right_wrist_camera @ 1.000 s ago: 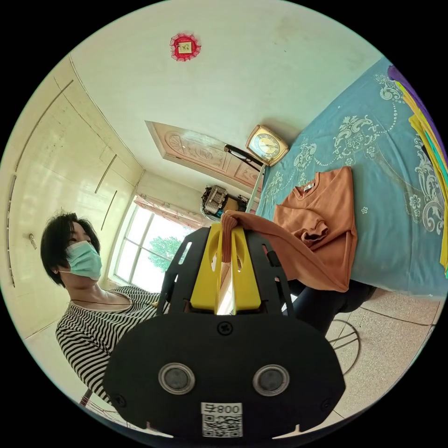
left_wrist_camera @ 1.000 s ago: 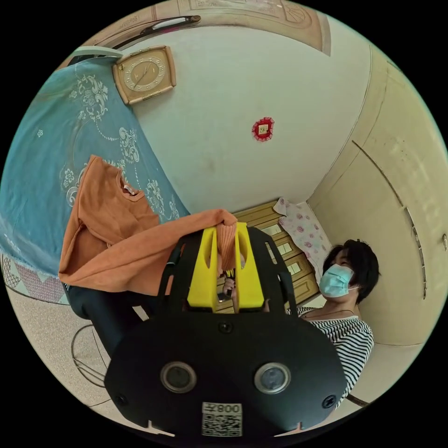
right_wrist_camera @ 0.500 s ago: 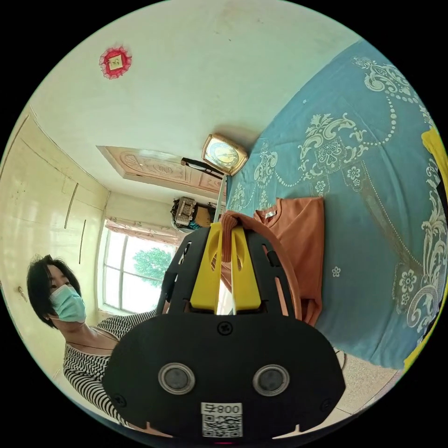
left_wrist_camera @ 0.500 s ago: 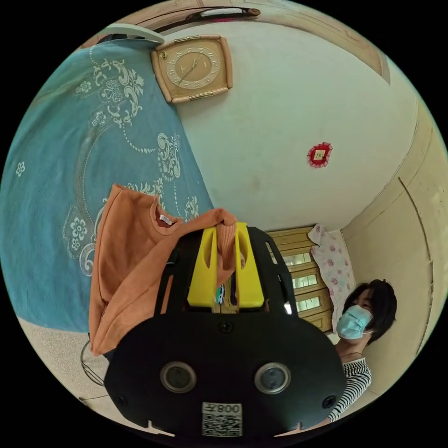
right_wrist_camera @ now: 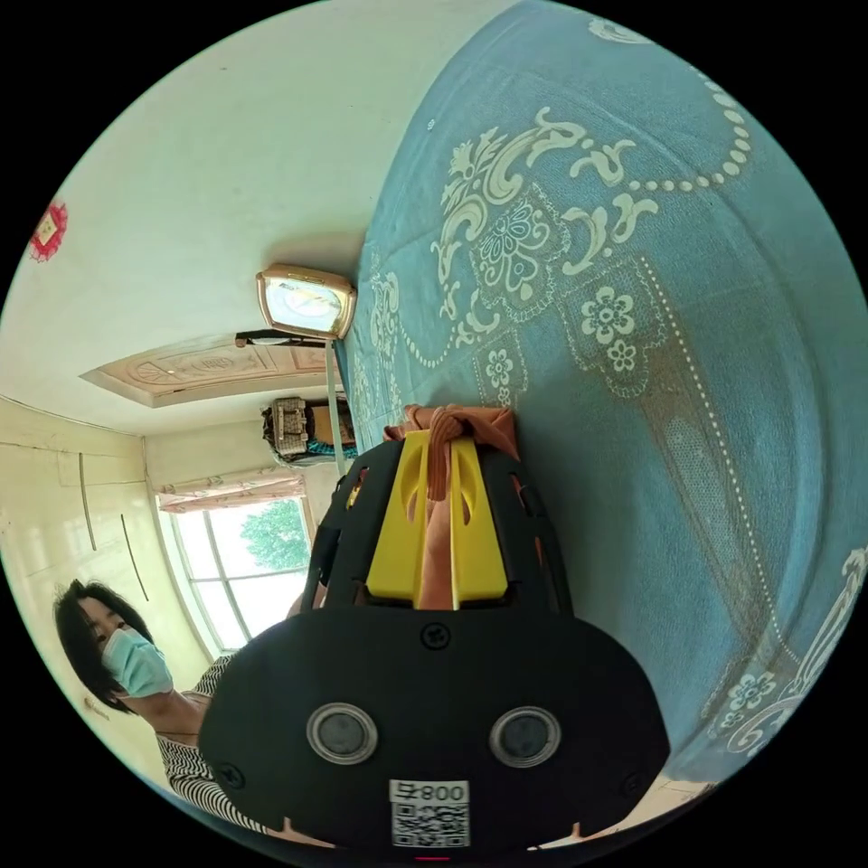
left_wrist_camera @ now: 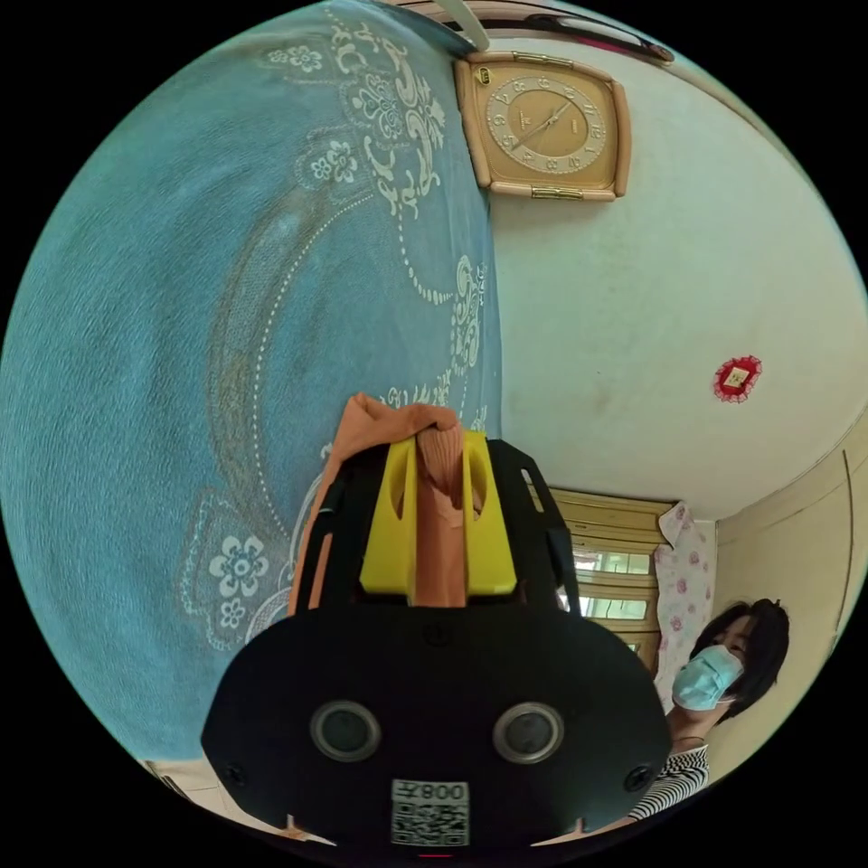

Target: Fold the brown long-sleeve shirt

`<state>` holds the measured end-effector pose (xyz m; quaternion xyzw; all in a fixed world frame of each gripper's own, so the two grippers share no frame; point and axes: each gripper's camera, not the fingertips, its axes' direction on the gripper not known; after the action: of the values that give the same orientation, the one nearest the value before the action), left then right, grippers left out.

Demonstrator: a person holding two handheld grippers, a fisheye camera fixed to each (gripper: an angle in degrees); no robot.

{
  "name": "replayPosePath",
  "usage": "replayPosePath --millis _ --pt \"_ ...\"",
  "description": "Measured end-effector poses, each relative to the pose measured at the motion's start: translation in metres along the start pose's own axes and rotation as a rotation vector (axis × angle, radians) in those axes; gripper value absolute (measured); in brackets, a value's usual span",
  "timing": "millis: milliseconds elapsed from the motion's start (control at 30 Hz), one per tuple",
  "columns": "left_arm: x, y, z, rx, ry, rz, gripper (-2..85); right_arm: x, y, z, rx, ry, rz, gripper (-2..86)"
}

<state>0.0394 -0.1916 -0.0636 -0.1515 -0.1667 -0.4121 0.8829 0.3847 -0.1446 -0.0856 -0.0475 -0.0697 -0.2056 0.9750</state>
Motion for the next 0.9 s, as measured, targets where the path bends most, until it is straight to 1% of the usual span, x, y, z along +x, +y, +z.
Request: replayPosePath --millis 100,300,367,400,467,500,533,567,633,667,733,767,800,833,867,900 --pt "-0.003 -0.016 0.012 -0.015 0.019 0.019 9.0 0.0 -0.013 0.015 -0.002 -0.041 0.007 4.0" --pt "0.0 -0.038 0.033 -0.025 0.116 0.054 11.5 -0.014 -0.022 0.033 0.041 -0.161 0.01 6.7" --pt "0.003 -0.041 0.036 0.002 0.142 0.065 11.5 -0.023 -0.021 0.035 0.067 -0.193 0.003 7.0" --pt "0.006 -0.041 0.035 0.044 0.161 0.078 11.4 -0.03 -0.019 0.035 0.093 -0.204 -0.008 7.1" --pt "0.013 -0.038 0.034 0.089 0.15 0.113 11.0 -0.045 -0.014 0.035 0.133 -0.21 -0.045 7.1" --pt "0.023 -0.034 0.039 0.086 0.096 0.161 10.9 -0.062 -0.008 0.039 0.147 -0.175 -0.091 7.1" --pt "0.035 -0.027 0.05 0.052 0.017 0.216 10.8 -0.082 -0.003 0.05 0.134 -0.102 -0.143 7.2" --pt "0.041 -0.024 0.058 0.029 -0.021 0.245 10.8 -0.093 0.0 0.057 0.118 -0.056 -0.171 7.2" --pt "0.065 -0.009 0.1 -0.083 -0.178 0.357 11.2 -0.138 0.007 0.097 0.041 0.155 -0.288 7.5" --pt "0.071 -0.006 0.111 -0.106 -0.216 0.384 11.4 -0.149 0.008 0.108 0.024 0.204 -0.315 7.7" --pt "0.088 0.002 0.159 -0.179 -0.363 0.49 11.9 -0.186 0.009 0.153 -0.042 0.394 -0.422 8.2" --pt "0.092 0.004 0.171 -0.198 -0.405 0.514 12.0 -0.194 0.009 0.165 -0.053 0.458 -0.445 8.2" --pt "0.098 0.005 0.193 -0.22 -0.498 0.552 11.9 -0.205 0.008 0.189 -0.079 0.584 -0.466 8.5" --pt "0.102 0.007 0.213 -0.238 -0.579 0.579 11.6 -0.213 0.007 0.212 -0.127 0.666 -0.491 8.6" --pt "0.103 0.008 0.223 -0.251 -0.62 0.594 11.4 -0.215 0.006 0.224 -0.152 0.701 -0.5 8.6" --pt "0.102 0.01 0.242 -0.278 -0.716 0.611 10.4 -0.217 0.006 0.245 -0.199 0.77 -0.51 8.6"
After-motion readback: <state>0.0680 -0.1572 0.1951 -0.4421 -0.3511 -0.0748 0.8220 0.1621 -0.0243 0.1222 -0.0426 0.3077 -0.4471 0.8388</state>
